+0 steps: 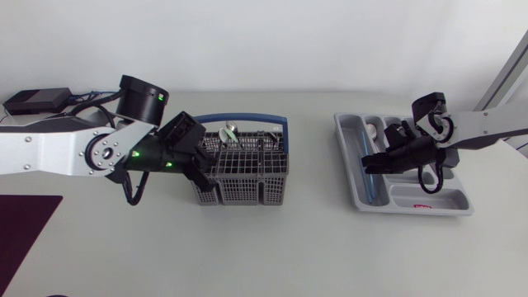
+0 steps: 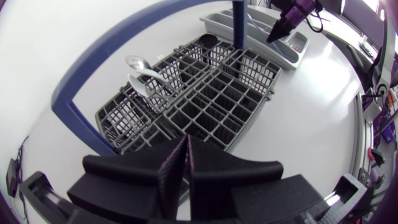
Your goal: Unload the cutlery basket into the drawer organizer.
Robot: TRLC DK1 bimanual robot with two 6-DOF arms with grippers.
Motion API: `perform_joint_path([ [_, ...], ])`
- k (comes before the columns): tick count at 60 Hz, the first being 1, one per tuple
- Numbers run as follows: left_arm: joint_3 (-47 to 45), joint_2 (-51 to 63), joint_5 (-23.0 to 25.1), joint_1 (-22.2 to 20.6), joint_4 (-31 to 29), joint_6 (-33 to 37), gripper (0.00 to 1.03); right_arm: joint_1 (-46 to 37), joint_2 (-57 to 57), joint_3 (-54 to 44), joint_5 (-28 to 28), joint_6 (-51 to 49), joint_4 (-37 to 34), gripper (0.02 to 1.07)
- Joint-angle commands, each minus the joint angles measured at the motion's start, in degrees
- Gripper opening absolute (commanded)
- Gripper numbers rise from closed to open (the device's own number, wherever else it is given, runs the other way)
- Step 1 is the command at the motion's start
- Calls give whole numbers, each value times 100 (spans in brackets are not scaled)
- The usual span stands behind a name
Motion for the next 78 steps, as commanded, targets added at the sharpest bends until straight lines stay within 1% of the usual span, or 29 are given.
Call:
perform_joint_path([
  [1, -91, -418, -29, 44, -75, -139, 18, -55, 275, 191, 95, 183, -5, 17],
  [4, -118, -646, -21, 62, -128, -139, 18, -64, 283, 183, 95, 192, 30, 39],
  [5, -135, -761, -12, 62, -163, -139, 18, -64, 257, 174, 95, 192, 39, 50],
  [6, -144, -831, -3, 79, -181, -130, 18, -64, 231, 156, 95, 192, 56, 56],
  [7, -179, -963, 32, 88, -216, -130, 18, -64, 152, 112, 95, 192, 82, 65],
  [9, -197, -1077, 50, 97, -242, -121, 18, -55, 28, 33, 121, 183, 153, 70],
  [16, -311, -1473, 155, 185, -427, -104, 18, 165, -727, -354, 297, 166, 346, 76],
  [26, -662, -1930, 287, 326, -515, -60, 18, 824, -1765, -811, 385, 130, 399, 76],
  [35, -970, -2114, 401, 492, -576, 116, 18, 1457, -2248, -942, 420, 201, 452, 76],
  [43, -1322, -2220, 472, 572, -629, 362, 18, 2054, -2292, -881, 271, 262, 539, 76],
  [50, -1480, -2211, 472, 616, -629, 503, 18, 2494, -2169, -837, 262, 306, 548, 75],
  [52, -1524, -2211, 472, 633, -629, 529, 18, 2591, -2160, -846, 271, 315, 575, 74],
  [54, -1550, -2211, 480, 642, -638, 555, 18, 2652, -2169, -846, 271, 333, 601, 67],
  [59, -1629, -2211, 489, 659, -647, 617, 18, 2802, -2195, -828, 253, 350, 601, 43],
  [62, -1664, -2202, 507, 668, -647, 661, 18, 2916, -2204, -793, 200, 368, 601, 26],
  [64, -1682, -2184, 524, 668, -647, 670, 18, 2977, -2186, -767, 174, 368, 601, 21],
  [65, -1691, -2167, 524, 659, -638, 679, 18, 3030, -2160, -749, 165, 368, 601, 15],
  [66, -1708, -2140, 524, 659, -620, 687, 18, 3074, -2134, -723, 165, 368, 601, 13],
  [78, -1770, -1921, 533, 642, -523, 679, 18, 3408, -1580, -336, 165, 394, 610, 12],
])
